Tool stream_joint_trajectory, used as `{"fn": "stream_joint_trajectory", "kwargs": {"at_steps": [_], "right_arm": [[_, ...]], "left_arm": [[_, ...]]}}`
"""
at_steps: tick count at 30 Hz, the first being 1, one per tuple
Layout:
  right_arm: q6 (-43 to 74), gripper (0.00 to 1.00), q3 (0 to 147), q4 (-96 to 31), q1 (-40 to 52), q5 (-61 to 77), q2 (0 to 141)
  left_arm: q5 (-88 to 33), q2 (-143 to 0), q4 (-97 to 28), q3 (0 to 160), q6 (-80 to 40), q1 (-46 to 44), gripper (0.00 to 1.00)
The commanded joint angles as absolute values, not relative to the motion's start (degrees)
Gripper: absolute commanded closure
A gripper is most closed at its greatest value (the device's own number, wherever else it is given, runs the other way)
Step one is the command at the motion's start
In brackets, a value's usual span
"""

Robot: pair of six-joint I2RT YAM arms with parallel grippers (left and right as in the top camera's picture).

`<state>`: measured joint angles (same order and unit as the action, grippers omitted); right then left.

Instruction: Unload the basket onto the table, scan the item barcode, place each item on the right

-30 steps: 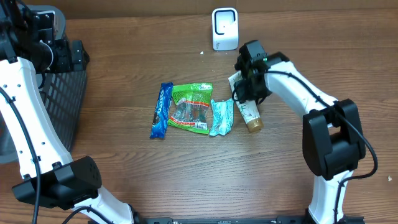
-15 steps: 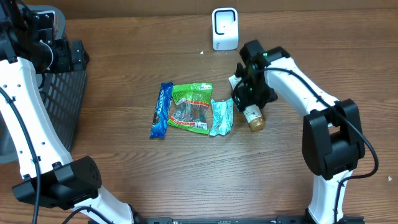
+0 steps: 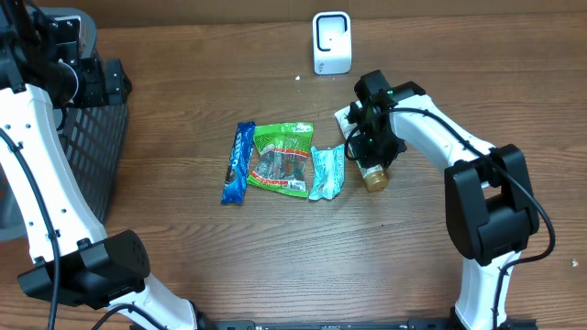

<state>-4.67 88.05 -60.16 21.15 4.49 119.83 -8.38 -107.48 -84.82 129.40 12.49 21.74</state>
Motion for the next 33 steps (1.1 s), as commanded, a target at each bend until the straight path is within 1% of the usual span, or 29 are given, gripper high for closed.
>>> {"fn": "stream_joint_trajectory", "kwargs": {"at_steps": [1, 3, 4, 7, 11, 14, 17, 23, 26, 28, 31, 33], "right_arm": [[-3.86, 0.90, 88.51, -60.64, 21.15, 5.78, 119.52], [-3.90, 0.96, 89.91, -62.26, 20.69, 9.61, 119.33], [-3.92, 0.96, 90.52, -62.70, 20.36, 11.77, 119.22], [-5.26, 0.96, 92.14, -63.20, 17.19, 24.25, 117.99], [-12.27, 0.96, 90.83, -63.05, 10.44, 44.36, 117.99], [-17.87, 0.96, 88.58, -62.98, 6.37, 53.76, 118.30], [-22.00, 0.96, 86.00, -62.50, 2.83, 59.57, 118.89], [-25.50, 0.96, 80.27, -59.77, -2.17, 62.96, 119.28], [-24.53, 0.96, 79.99, -59.83, -2.66, 57.56, 119.28], [-20.97, 0.89, 80.01, -59.31, -2.57, 50.50, 119.26], [-17.96, 0.73, 80.60, -59.02, -2.22, 44.31, 119.26], [-15.75, 0.69, 81.80, -59.02, -2.20, 40.86, 119.00]], "left_arm": [[-9.02, -106.39, -84.82, 129.49, 13.72, 21.26, 0.01], [-9.02, -106.39, -84.82, 129.49, 13.72, 21.26, 0.00], [-9.02, -106.39, -84.82, 129.49, 13.72, 21.26, 0.00], [-9.02, -106.39, -84.82, 129.49, 13.72, 21.26, 0.00], [-9.02, -106.39, -84.82, 129.49, 13.72, 21.26, 0.00], [-9.02, -106.39, -84.82, 129.49, 13.72, 21.26, 0.00], [-9.02, -106.39, -84.82, 129.49, 13.72, 21.26, 0.00], [-9.02, -106.39, -84.82, 129.49, 13.72, 21.26, 0.00], [-9.02, -106.39, -84.82, 129.49, 13.72, 21.26, 0.00], [-9.02, -106.39, -84.79, 129.49, 13.72, 21.26, 0.00], [-9.02, -106.39, -84.82, 129.49, 13.72, 21.26, 0.01], [-9.02, -106.39, -84.82, 129.49, 13.72, 21.26, 0.01]]}}
